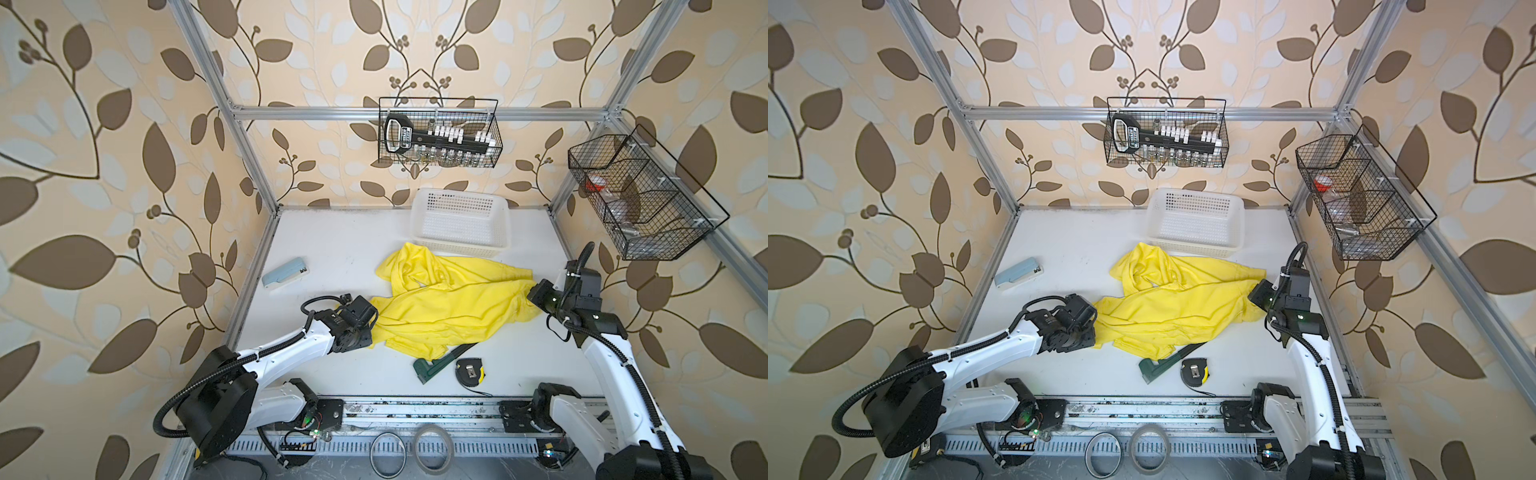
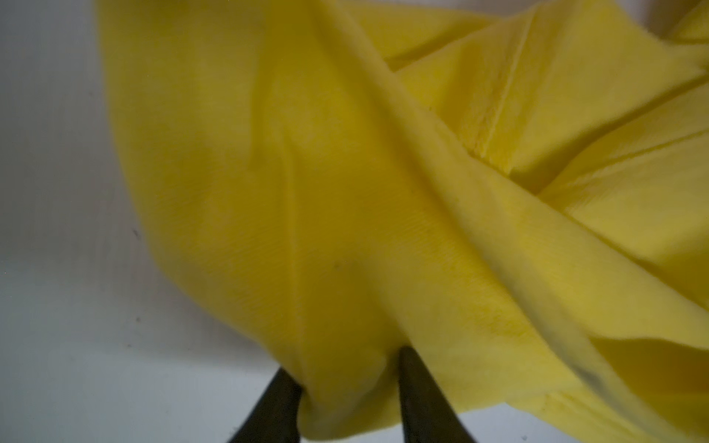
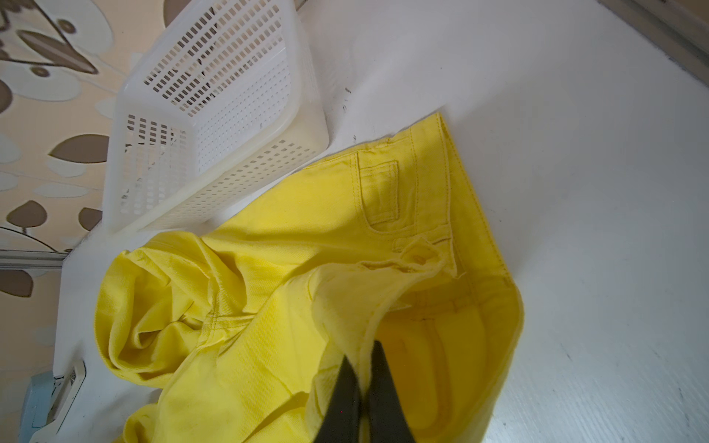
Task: Fold and stack the trousers
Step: Flatten out the trousers at the center of the table.
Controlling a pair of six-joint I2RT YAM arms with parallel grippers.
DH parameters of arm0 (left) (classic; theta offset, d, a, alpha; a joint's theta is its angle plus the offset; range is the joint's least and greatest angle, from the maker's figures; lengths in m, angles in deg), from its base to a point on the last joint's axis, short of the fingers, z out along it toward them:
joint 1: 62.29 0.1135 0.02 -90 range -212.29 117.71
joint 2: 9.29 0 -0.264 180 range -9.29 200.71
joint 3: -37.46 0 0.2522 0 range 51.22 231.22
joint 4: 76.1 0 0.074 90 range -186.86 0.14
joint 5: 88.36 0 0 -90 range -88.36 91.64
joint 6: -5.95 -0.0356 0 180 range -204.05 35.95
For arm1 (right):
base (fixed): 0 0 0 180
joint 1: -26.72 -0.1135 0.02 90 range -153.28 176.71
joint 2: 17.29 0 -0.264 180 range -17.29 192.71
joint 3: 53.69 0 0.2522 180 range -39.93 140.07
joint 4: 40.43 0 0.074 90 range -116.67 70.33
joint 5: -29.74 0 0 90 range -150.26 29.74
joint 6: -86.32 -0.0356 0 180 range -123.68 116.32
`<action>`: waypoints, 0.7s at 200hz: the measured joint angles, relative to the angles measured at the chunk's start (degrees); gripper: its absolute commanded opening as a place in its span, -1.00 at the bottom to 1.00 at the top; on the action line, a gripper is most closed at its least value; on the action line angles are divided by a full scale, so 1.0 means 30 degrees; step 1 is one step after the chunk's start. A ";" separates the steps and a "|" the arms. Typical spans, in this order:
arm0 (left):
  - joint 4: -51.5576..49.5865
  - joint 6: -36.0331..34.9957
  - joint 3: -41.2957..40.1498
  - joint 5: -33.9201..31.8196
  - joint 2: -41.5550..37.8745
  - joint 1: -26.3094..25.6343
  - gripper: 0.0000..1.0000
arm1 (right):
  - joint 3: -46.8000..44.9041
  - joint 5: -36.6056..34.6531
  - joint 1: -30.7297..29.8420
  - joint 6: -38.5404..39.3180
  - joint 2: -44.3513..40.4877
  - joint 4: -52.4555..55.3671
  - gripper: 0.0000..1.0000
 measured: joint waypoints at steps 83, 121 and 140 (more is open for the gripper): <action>-0.3228 -0.3497 0.3395 -0.0787 -0.1770 0.3439 -1.00 | 0.1049 -0.0182 0.0576 0.0007 -0.0605 0.0656 -1.00; -0.5253 -0.6747 0.8072 -0.2455 -0.1880 0.5982 -1.00 | 0.3359 0.0073 0.1566 0.0000 -0.0539 0.0619 -1.00; -0.6229 -0.8466 1.0550 -0.3308 -0.0933 0.6710 -1.00 | 0.4626 0.0503 0.1821 -0.0073 -0.0095 0.0357 -1.00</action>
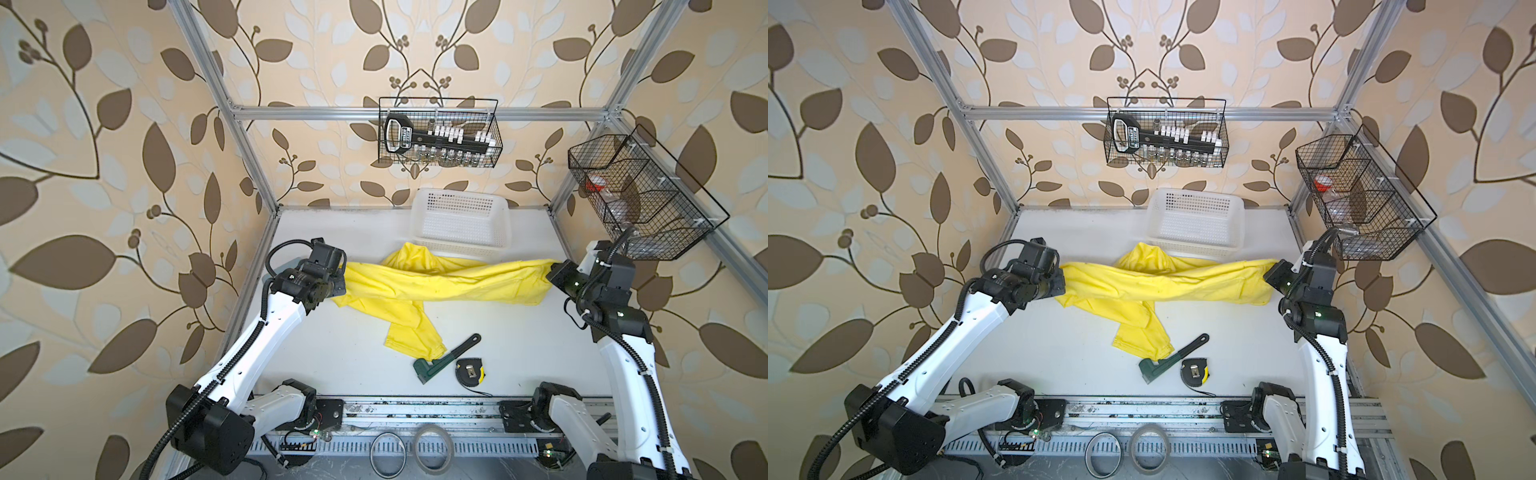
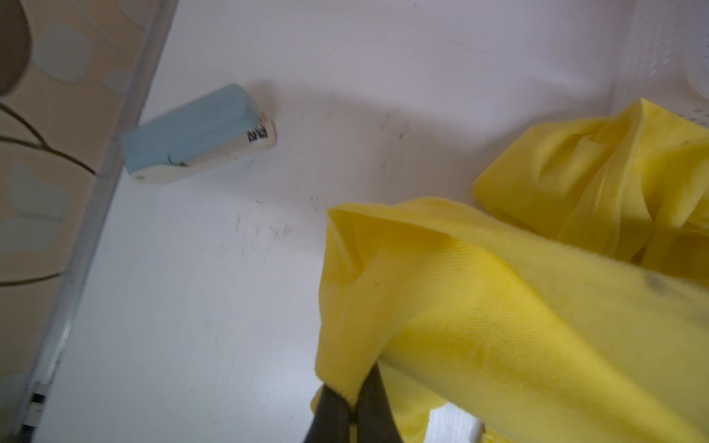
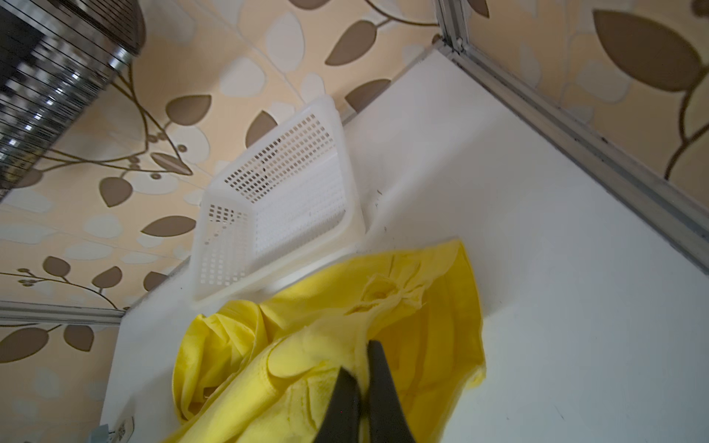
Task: Fold and stack the trousers
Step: Flatten out the trousers at the center of the table.
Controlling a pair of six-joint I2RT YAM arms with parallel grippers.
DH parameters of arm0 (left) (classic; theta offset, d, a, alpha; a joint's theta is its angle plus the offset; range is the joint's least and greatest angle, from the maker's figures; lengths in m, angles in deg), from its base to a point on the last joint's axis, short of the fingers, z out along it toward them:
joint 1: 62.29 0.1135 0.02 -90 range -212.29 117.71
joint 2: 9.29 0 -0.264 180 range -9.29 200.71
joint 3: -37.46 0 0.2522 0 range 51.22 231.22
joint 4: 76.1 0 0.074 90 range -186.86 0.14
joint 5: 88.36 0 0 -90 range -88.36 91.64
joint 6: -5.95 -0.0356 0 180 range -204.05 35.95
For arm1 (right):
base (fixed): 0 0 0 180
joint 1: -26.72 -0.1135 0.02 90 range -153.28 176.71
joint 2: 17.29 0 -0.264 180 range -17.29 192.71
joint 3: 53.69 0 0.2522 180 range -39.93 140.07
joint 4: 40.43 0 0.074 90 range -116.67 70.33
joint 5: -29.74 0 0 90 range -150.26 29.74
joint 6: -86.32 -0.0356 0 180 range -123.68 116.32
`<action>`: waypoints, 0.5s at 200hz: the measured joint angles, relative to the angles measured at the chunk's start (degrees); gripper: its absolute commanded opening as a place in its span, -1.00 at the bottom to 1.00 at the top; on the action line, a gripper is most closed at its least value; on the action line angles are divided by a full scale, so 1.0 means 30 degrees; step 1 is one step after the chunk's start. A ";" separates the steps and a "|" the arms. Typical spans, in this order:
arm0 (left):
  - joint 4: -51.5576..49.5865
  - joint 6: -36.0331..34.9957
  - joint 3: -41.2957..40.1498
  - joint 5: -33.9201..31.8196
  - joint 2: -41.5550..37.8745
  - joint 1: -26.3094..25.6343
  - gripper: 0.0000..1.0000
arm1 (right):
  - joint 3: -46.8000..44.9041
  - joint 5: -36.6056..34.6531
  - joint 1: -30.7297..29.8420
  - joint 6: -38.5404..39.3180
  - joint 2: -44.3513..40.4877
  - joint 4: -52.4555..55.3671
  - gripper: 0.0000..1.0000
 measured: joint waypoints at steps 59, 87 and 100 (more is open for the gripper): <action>-0.2113 -0.4167 0.7220 -0.1188 0.4801 0.1180 -1.00 | 0.3373 0.2193 0.0459 -0.0743 0.3337 -0.1268 -1.00; -0.2470 -0.4313 0.8072 0.0022 0.5078 0.1275 -1.00 | 0.3920 0.2295 0.0692 -0.0685 0.3366 -0.1377 -1.00; -0.2127 -0.3978 0.6827 0.1333 0.4488 0.1246 -1.00 | 0.3665 0.2288 0.0903 -0.0619 0.3118 -0.1413 -1.00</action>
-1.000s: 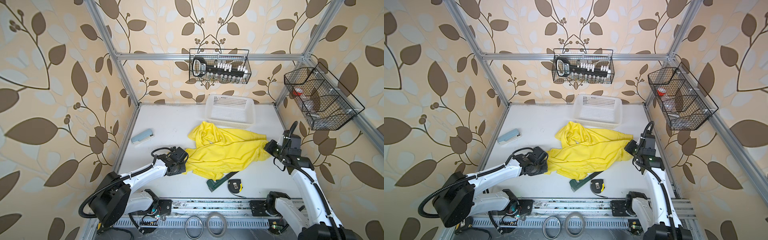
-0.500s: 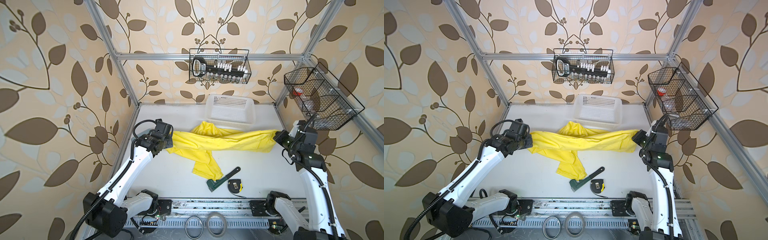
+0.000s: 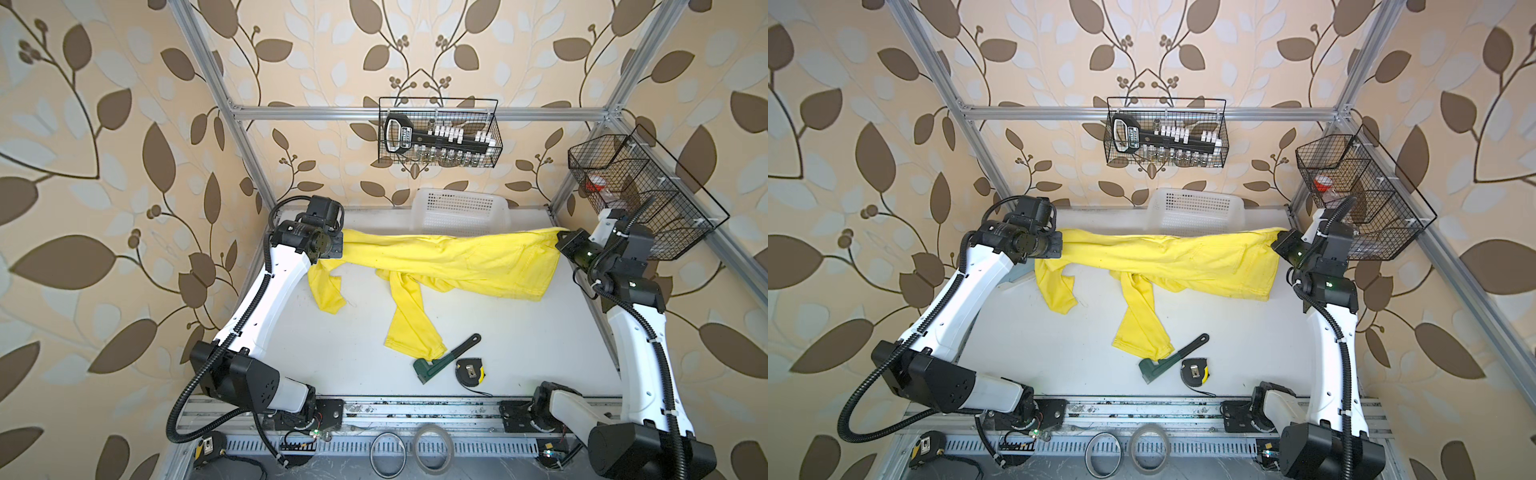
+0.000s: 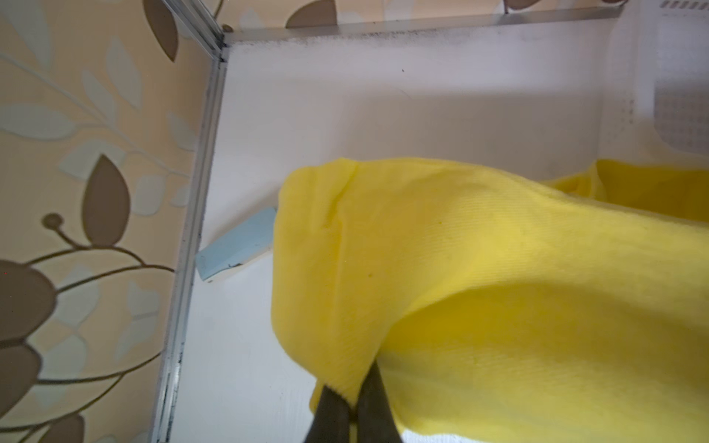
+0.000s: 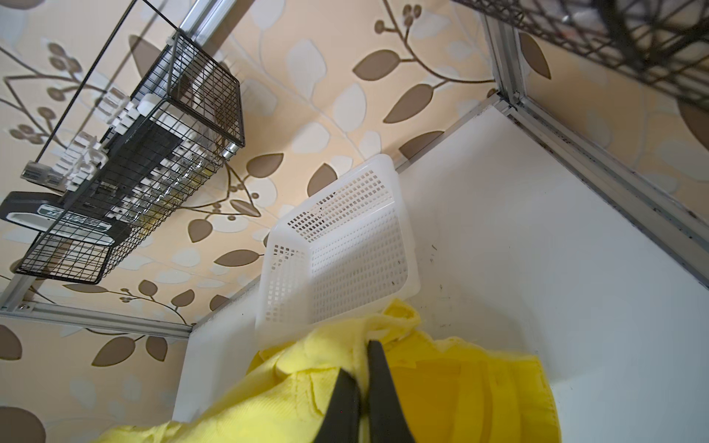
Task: Fold and stack the trousers
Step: Flatten out the trousers at the center of the table.
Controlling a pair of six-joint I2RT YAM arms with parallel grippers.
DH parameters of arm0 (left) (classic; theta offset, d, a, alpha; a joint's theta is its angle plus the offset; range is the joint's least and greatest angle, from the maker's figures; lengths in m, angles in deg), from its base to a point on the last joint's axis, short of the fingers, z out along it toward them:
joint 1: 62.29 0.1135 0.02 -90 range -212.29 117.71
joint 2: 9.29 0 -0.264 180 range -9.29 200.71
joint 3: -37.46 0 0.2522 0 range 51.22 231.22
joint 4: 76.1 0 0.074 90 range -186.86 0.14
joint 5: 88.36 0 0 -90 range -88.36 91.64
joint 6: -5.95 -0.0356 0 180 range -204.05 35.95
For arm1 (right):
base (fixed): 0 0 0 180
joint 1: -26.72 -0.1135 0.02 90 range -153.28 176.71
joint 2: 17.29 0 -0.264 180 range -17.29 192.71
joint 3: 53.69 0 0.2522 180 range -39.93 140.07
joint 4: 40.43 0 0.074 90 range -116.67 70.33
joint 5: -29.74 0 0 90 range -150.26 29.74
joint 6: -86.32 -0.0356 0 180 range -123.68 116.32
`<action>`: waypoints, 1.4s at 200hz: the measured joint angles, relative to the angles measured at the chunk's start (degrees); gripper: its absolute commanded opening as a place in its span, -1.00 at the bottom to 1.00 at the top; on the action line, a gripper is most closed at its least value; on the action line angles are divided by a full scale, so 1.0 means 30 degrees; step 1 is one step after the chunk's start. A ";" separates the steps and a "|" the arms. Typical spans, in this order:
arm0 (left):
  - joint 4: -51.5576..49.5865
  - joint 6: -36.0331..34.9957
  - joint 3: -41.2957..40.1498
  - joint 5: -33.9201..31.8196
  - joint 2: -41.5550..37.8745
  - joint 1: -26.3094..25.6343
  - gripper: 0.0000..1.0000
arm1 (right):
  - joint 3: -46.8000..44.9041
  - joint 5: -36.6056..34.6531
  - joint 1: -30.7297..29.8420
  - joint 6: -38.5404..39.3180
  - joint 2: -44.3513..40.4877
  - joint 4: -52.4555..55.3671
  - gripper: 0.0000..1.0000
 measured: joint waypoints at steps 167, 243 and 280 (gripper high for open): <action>0.2004 0.8582 -1.3697 0.3300 -0.6484 -0.5377 0.36 | -1.0928 -0.4539 0.0823 0.0044 -0.8036 0.3126 -1.00; 0.2616 0.9785 -1.0061 0.0714 -0.3461 -0.0182 0.71 | -1.1846 -0.4772 0.0831 -0.0175 -0.8065 0.3126 -1.00; 0.2863 1.1395 -0.8721 0.0211 0.0080 0.0525 0.65 | -1.2509 -0.3934 0.0809 -0.0321 -0.7621 0.2521 -1.00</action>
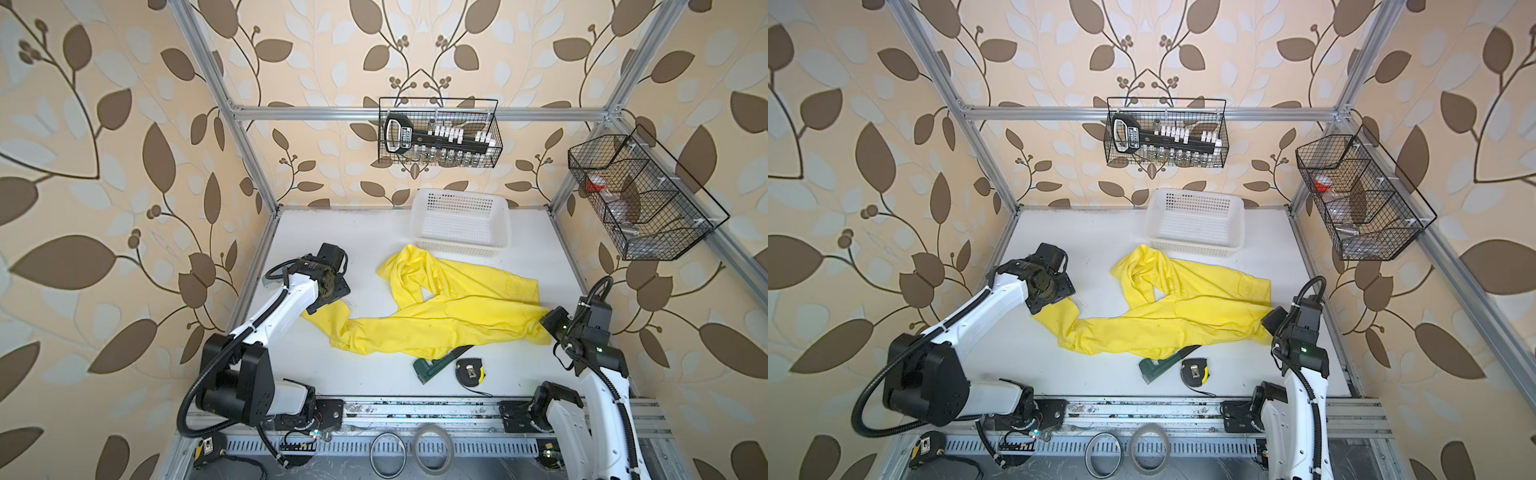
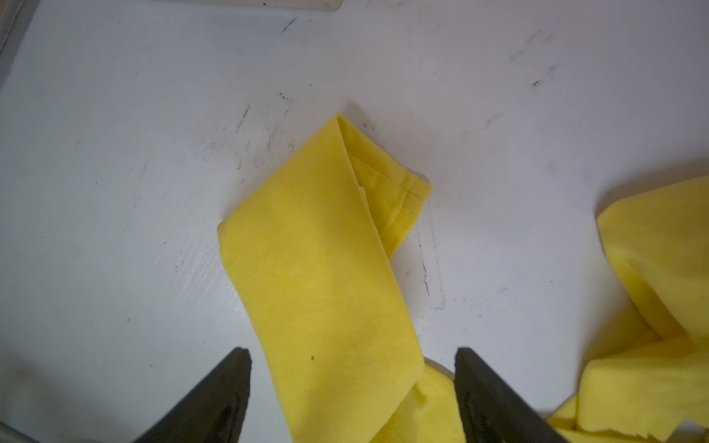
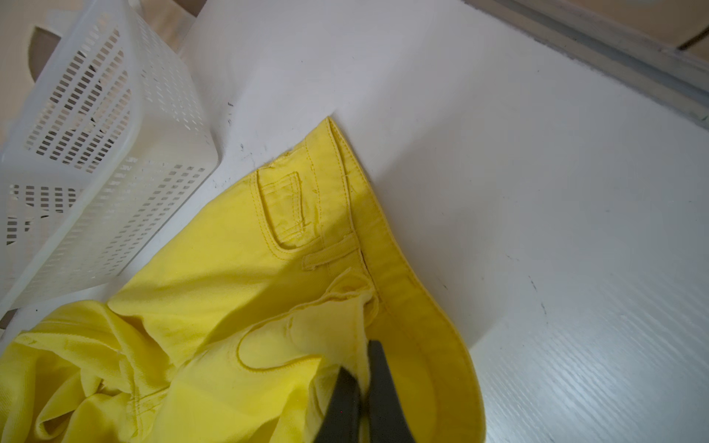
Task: Fold and stack the trousers
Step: Flatten out the trousers at the center of the table.
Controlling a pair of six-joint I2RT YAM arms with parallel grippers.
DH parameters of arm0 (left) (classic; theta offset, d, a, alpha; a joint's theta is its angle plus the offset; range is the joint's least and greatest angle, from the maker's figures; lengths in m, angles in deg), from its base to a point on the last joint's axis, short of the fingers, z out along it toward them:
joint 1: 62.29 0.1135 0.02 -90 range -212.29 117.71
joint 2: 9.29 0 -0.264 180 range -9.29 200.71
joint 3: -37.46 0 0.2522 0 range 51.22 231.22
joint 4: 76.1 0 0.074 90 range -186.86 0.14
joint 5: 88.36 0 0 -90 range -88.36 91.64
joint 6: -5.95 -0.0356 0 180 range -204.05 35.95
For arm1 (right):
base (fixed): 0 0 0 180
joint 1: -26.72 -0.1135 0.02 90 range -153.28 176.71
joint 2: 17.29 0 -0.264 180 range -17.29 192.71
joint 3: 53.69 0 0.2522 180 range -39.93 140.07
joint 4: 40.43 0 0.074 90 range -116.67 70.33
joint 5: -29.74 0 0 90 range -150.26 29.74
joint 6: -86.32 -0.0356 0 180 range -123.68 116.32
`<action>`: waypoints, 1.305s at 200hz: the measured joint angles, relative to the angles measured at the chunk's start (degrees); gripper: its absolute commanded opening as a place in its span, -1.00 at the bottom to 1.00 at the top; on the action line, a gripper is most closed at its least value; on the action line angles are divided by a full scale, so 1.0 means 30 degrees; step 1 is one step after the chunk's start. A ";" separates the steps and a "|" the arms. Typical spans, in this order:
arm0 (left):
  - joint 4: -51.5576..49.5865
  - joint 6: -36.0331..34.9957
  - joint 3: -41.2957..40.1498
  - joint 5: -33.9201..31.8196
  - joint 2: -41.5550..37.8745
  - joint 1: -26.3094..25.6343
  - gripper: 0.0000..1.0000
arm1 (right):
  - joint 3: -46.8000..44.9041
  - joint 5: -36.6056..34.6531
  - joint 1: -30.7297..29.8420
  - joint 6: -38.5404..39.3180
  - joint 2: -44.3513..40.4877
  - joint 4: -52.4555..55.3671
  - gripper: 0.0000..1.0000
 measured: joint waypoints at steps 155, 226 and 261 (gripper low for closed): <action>0.0459 0.0670 0.2718 -0.1851 0.7315 0.0765 -0.99 | -0.0197 0.1953 -0.0328 -0.0219 0.1202 -0.1727 -1.00; -0.1829 -0.1107 0.4983 -0.4087 0.3461 0.1268 -1.00 | 0.2215 0.1392 -0.0517 -0.0874 0.1829 -0.1676 -1.00; -0.2805 -0.2674 0.8546 -0.5646 0.1523 0.2004 -1.00 | 0.5340 0.0466 -0.0255 -0.0911 0.2652 -0.1858 -1.00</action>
